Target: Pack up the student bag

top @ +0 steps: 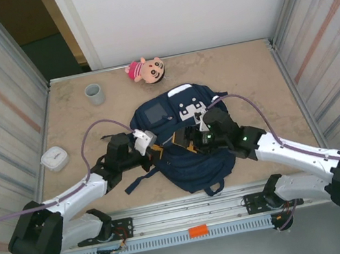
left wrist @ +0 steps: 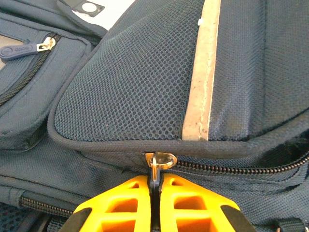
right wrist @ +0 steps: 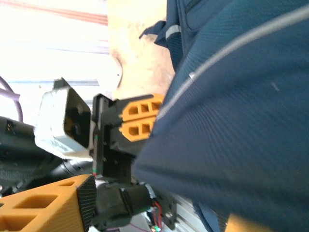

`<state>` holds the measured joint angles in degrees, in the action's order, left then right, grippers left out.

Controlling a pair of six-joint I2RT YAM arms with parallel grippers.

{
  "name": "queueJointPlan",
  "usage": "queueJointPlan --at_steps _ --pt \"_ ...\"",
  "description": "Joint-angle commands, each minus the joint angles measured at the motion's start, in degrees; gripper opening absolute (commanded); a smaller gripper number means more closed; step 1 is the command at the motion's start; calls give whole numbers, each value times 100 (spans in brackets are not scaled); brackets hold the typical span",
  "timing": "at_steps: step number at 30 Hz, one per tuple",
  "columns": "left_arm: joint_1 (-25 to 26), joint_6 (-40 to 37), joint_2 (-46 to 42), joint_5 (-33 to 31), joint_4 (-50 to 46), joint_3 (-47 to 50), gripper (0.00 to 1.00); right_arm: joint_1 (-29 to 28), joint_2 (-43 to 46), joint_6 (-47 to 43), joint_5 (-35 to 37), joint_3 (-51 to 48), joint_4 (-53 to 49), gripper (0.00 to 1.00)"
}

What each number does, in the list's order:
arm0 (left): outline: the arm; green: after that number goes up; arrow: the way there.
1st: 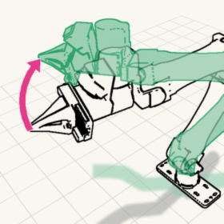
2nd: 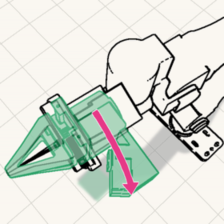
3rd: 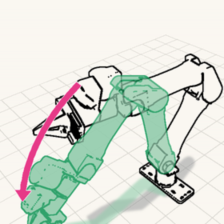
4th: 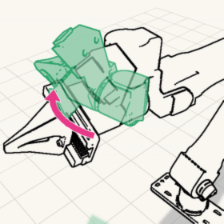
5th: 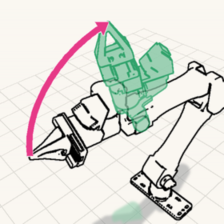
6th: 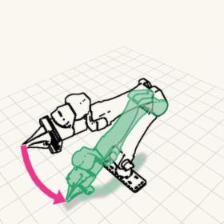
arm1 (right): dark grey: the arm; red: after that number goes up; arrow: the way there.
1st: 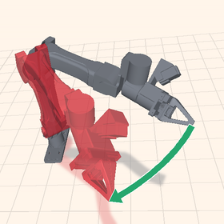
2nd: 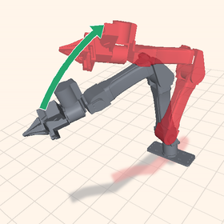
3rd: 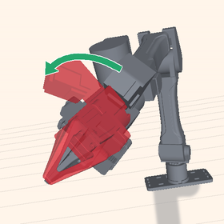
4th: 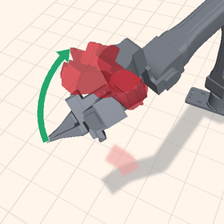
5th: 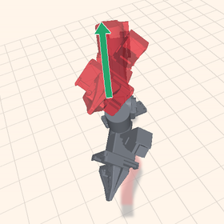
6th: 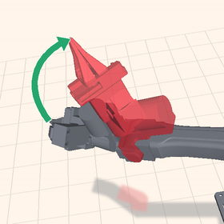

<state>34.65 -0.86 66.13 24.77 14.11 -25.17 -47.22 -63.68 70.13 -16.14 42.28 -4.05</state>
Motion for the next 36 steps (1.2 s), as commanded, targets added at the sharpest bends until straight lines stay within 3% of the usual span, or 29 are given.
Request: queueJointPlan --at_steps 1,2,5,10,14,26,29,32,34,36 --pt "41 -177 36 -140 -84 -207 0 108 -238 311 5 164 409 61" --pt "57 -187 19 -118 -93 -204 0 146 -290 344 38 165 390 55" --pt "66 -178 -20 -68 -115 -215 0 220 -361 428 246 95 170 28" --pt "231 -176 -99 104 -247 -310 0 276 -419 404 554 -196 329 9" --pt "629 -222 -90 218 -391 -478 0 277 -530 272 682 -243 578 0" --pt "1771 -128 145 302 -305 -1113 1 341 -1020 -238 364 -23 926 0" --pt "1914 -158 237 165 -309 -1208 12 558 -985 -789 -104 153 526 0" --pt "1918 -392 100 -218 -448 -1151 33 972 -928 -1575 -769 420 -261 0" --pt "1913 -820 -119 -562 -719 -1148 49 1352 -988 -2170 -1404 621 -791 0" --pt "1906 -1384 -322 -935 -1023 -1162 58 1664 -1086 -2695 -1986 841 -1291 0"
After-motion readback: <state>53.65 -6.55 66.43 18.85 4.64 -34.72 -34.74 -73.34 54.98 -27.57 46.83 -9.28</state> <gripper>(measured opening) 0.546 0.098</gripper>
